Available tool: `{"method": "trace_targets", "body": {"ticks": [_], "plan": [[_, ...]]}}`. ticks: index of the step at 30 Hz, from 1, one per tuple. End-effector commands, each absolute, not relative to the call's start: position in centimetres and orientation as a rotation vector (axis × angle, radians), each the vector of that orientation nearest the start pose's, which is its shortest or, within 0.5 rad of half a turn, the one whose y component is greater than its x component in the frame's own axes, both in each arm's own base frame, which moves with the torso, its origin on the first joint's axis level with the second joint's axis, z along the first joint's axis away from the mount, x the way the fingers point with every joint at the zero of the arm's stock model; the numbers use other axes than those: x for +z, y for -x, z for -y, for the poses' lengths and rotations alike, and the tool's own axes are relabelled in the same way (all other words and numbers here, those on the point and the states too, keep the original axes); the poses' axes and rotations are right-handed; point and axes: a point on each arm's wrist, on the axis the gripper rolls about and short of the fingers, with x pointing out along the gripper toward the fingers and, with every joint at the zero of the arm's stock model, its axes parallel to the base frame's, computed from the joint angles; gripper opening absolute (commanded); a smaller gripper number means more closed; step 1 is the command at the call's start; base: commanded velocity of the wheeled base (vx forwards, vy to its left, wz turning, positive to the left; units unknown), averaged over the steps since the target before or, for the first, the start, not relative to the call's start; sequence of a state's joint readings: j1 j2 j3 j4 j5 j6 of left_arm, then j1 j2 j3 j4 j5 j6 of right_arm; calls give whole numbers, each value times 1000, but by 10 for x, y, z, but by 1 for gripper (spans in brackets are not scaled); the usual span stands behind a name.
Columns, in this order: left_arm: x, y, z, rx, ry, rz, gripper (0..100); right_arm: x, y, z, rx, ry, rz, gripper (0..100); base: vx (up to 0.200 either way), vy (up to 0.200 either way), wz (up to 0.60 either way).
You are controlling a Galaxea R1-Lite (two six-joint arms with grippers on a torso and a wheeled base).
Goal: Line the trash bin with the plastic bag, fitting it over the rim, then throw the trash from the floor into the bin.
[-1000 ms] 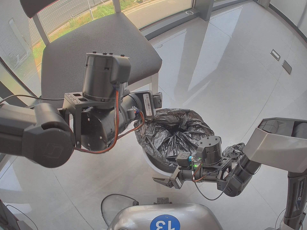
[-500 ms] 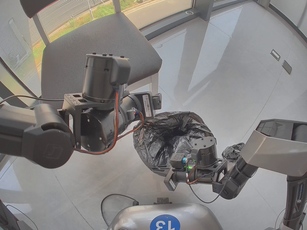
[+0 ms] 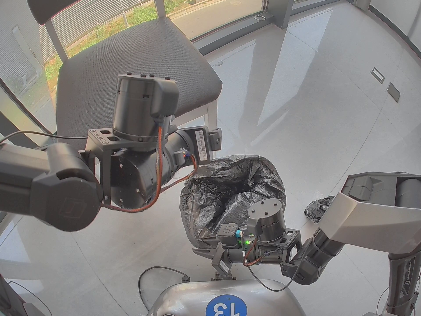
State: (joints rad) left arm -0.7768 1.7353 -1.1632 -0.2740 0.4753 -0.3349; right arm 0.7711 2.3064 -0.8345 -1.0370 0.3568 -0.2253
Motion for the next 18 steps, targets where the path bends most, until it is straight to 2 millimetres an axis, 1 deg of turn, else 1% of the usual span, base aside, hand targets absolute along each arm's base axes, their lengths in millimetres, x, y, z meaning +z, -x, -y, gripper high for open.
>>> {"method": "trace_targets", "body": {"ticks": [1,8,9,10,11,13,14,16,17,18], "plan": [[235,-246,224,-246,157,-289,100,11,-277,-272,1141,280,-325,100,0,0,0],[234,-248,223,-241,155,-292,100,21,-285,-265,1111,269,-297,100,0,0,0],[234,-248,223,-240,156,-293,100,35,-289,-260,1091,247,-259,100,0,0,0],[234,-248,223,-240,156,-293,100,42,-293,-254,1070,233,-247,100,0,0,0],[234,-248,223,-240,156,-293,100,50,-297,-248,1049,223,-231,100,0,0,0],[234,-248,223,-239,158,-291,100,66,-308,-228,991,209,-195,100,0,0,0],[234,-248,223,-237,159,-291,100,77,-315,-211,940,201,-174,100,0,0,0],[234,-248,222,-231,157,-291,100,89,-325,-185,866,193,-151,100,0,0,0],[233,-248,222,-223,153,-293,100,96,-330,-168,818,188,-143,100,0,0,0],[234,-247,222,-222,152,-291,100,97,-330,-165,811,188,-142,100,0,0,0]]}}
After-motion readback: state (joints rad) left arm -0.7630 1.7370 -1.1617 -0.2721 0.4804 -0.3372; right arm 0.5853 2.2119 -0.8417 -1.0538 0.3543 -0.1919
